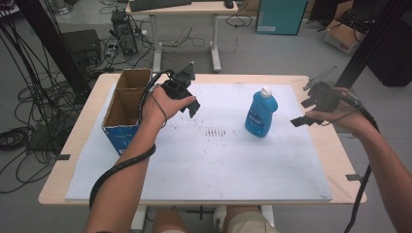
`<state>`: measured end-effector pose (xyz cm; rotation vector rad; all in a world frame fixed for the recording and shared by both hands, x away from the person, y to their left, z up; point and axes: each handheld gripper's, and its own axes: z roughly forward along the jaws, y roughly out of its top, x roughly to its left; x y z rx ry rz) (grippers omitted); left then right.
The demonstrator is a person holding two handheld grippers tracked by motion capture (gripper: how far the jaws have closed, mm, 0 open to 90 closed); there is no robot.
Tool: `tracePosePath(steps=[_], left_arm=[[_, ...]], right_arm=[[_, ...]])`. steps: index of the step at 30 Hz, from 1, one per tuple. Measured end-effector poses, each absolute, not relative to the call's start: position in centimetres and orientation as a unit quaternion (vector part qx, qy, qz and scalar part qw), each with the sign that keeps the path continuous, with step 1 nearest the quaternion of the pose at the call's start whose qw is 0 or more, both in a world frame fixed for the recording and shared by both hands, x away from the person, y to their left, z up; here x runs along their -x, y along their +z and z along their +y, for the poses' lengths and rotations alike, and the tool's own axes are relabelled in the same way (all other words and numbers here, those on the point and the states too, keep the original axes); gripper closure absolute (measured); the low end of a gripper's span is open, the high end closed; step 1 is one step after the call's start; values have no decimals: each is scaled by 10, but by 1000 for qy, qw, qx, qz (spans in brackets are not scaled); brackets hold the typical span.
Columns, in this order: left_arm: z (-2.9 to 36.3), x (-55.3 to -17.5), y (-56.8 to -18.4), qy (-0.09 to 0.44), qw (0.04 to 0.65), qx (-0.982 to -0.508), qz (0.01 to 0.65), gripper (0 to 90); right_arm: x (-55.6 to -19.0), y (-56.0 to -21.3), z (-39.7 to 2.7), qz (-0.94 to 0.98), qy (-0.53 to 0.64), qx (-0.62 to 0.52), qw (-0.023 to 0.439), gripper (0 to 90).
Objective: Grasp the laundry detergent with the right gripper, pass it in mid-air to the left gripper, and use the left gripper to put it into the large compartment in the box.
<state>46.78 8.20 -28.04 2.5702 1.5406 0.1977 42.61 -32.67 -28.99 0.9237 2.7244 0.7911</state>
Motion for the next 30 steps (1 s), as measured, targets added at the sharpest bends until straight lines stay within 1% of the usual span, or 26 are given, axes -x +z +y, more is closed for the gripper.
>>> tracePosePath(steps=[5,7,12,13,30], left_arm=[[84,-467,-281,64,66,-855,510,56],[85,-466,-283,66,67,-854,511,55],[87,-466,-285,66,68,-853,514,55],[87,-466,-286,63,64,-854,512,55],[85,-471,-294,60,58,-856,511,55]], right_arm=[[-423,-305,-322,903,280,-316,79,47],[-423,-317,-318,895,292,-328,84,43],[-424,-329,-312,888,307,-328,94,43],[-425,-335,-308,887,312,-326,103,43],[-436,-370,-283,859,363,-331,144,37]])
